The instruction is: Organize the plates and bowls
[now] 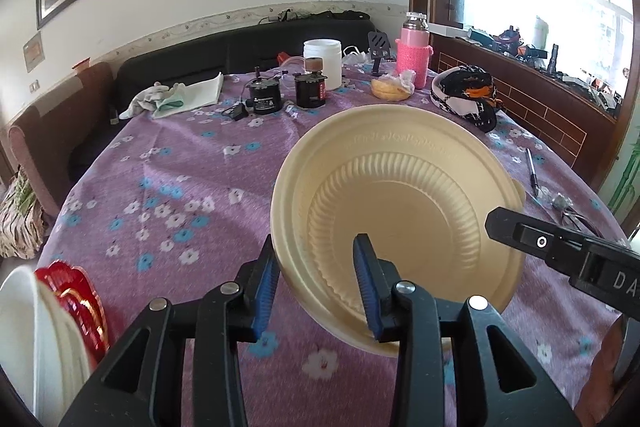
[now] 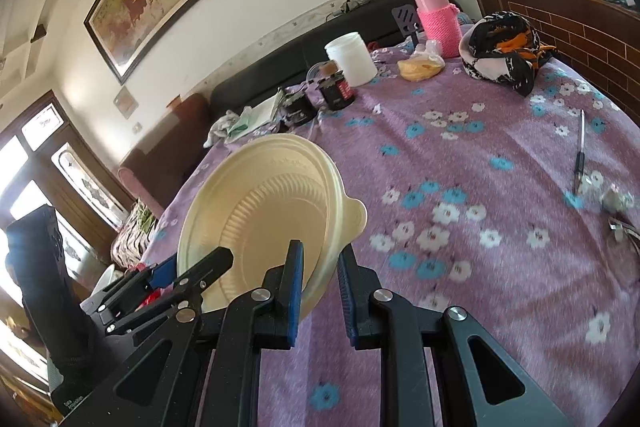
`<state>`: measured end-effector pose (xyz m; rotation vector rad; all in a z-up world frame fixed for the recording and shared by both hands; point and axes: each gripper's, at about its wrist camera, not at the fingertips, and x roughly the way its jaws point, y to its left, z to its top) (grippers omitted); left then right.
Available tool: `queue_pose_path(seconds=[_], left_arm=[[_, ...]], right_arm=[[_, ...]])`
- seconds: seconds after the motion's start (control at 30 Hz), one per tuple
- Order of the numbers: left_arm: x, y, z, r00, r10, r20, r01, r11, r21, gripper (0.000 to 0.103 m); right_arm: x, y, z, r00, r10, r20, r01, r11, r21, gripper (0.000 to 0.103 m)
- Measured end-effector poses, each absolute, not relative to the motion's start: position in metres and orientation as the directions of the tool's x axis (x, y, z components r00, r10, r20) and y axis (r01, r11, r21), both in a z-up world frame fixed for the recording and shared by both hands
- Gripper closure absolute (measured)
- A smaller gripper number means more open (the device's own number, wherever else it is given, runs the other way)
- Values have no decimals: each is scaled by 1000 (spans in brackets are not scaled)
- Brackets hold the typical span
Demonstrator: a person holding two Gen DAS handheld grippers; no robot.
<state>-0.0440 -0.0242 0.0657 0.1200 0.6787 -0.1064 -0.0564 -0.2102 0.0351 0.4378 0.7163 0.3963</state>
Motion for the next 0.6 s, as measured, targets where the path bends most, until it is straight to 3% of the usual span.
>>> queue_pose_path(seconds=[0.6], left_arm=[[-117,-3,81,823,-44,-566,106,991,77,68]], right_arm=[[-119,-186,62,683,500,-532,-249,845,474,84]])
